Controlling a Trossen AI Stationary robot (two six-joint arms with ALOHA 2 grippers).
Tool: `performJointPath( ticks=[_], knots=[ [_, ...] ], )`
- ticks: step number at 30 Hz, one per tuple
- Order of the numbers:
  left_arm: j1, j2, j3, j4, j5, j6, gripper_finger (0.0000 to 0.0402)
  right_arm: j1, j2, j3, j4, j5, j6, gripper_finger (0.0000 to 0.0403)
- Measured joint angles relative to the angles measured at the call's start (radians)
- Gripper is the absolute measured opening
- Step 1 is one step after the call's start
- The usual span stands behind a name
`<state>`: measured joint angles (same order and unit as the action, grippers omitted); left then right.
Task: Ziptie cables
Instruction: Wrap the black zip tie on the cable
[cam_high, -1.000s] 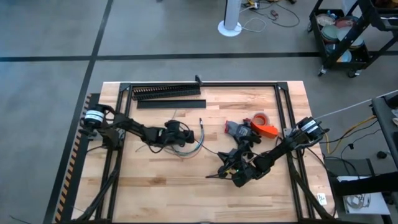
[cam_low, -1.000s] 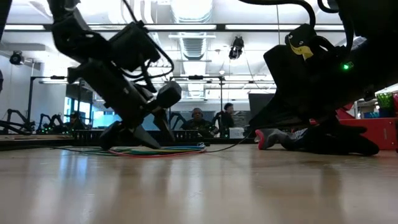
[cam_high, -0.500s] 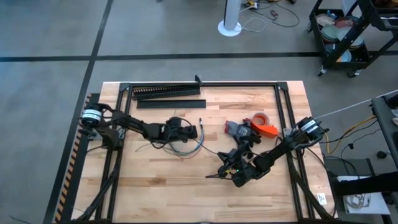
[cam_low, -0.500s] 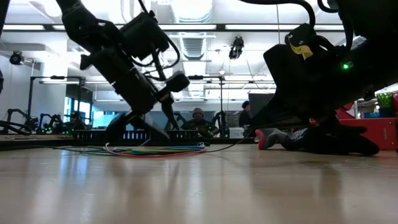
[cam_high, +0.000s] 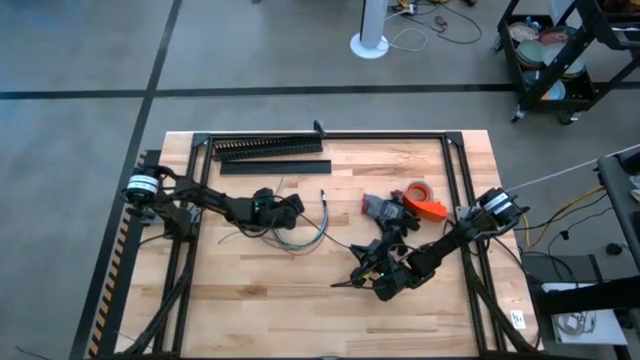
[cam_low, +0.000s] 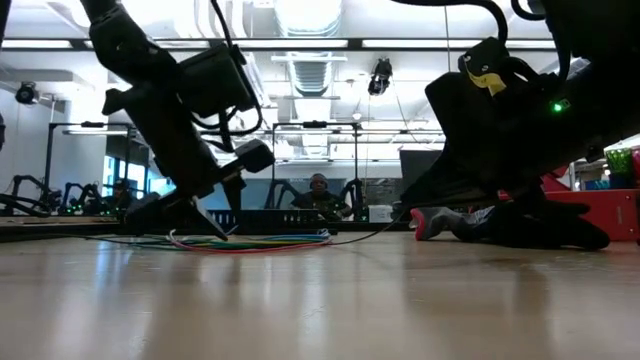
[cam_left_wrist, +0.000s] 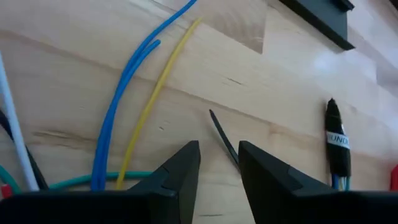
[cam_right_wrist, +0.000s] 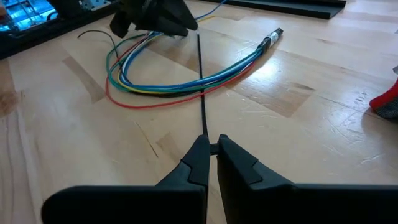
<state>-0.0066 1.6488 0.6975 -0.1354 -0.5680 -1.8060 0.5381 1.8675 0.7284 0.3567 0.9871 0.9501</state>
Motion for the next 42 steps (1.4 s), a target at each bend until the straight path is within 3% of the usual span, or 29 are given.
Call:
performJointPath(
  ticks=[13,21,28,42],
  knots=[
    [0.044,0.03,0.006,0.148,0.009,0.092,0.0139,-0.002,0.0,0.0,0.0,0.0,-0.007,0.0],
    [0.034,0.032,0.008,0.315,0.018,0.251,0.0149,-0.002,0.0,0.0,0.0,0.0,-0.008,0.0],
    [-0.001,0.038,0.008,0.386,0.015,0.359,0.0136,-0.002,0.0,0.0,0.0,0.0,-0.008,0.0],
    [-0.105,0.11,0.009,0.484,-0.087,0.626,0.0096,-0.002,0.0,0.0,-0.001,0.0,-0.008,0.0]
  ],
)
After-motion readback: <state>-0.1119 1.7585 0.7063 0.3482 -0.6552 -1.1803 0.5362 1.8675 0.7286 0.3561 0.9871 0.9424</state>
